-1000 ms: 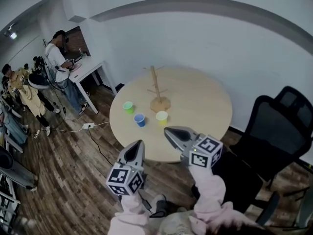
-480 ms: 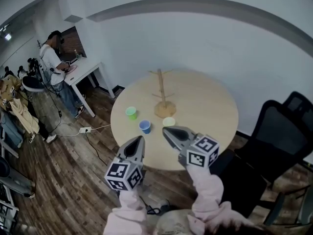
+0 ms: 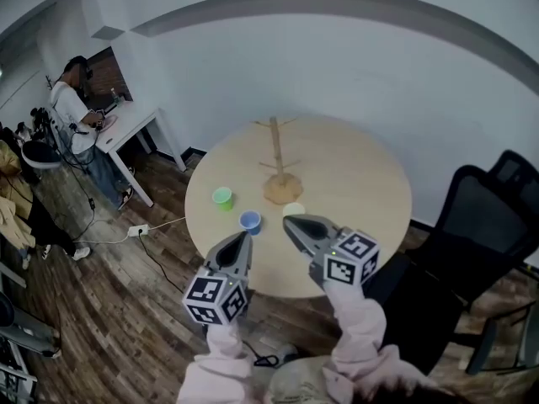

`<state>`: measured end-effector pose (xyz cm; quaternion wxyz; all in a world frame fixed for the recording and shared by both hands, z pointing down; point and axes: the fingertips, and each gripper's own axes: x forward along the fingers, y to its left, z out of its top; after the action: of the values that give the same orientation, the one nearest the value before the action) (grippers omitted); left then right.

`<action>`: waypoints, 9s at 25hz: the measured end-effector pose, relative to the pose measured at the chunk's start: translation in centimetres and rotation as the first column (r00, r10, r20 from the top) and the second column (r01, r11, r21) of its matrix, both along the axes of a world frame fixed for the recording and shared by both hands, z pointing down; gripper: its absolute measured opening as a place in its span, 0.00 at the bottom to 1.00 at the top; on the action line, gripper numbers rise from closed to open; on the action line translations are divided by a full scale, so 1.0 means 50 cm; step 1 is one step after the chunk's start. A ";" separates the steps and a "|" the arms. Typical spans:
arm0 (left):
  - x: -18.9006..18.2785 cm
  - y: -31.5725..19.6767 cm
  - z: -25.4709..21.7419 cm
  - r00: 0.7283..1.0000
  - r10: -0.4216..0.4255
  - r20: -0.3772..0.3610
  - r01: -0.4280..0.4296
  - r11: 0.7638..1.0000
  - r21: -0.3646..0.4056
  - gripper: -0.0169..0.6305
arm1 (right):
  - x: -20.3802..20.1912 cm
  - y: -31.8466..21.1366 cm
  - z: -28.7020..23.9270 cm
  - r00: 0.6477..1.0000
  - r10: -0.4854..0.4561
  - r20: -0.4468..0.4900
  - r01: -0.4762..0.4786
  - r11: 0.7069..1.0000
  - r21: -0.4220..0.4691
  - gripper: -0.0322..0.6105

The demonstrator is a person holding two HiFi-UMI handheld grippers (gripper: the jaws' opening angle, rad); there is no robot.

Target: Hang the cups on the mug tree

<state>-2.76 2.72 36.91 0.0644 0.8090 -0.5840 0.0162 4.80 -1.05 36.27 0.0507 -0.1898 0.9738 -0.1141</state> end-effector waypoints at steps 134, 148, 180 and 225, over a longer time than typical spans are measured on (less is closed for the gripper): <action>0.025 -0.288 0.454 0.979 0.021 -0.201 -0.126 0.839 -0.530 0.03 | -0.050 -0.335 0.514 0.851 0.177 -0.495 -0.272 0.954 -0.126 0.55; 0.034 -0.284 0.439 0.981 0.018 -0.192 -0.116 0.848 -0.517 0.03 | -0.027 -0.356 0.481 0.874 0.221 -0.432 -0.282 0.956 -0.082 0.52; 0.056 -0.383 0.310 0.973 0.092 -0.211 -0.166 0.917 -0.363 0.03 | 0.048 -0.440 0.334 0.856 0.363 -0.369 -0.385 0.923 0.014 0.52; 0.033 -0.511 0.281 0.917 0.224 -0.331 -0.330 0.890 -0.314 0.03 | 0.034 -0.577 0.345 0.661 0.335 -0.672 -0.361 0.926 0.106 0.52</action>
<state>-1.10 -22.83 50.95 0.2933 0.8524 -0.4325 0.0160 6.52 -29.88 53.49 -0.2907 -0.4015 0.8674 -0.0429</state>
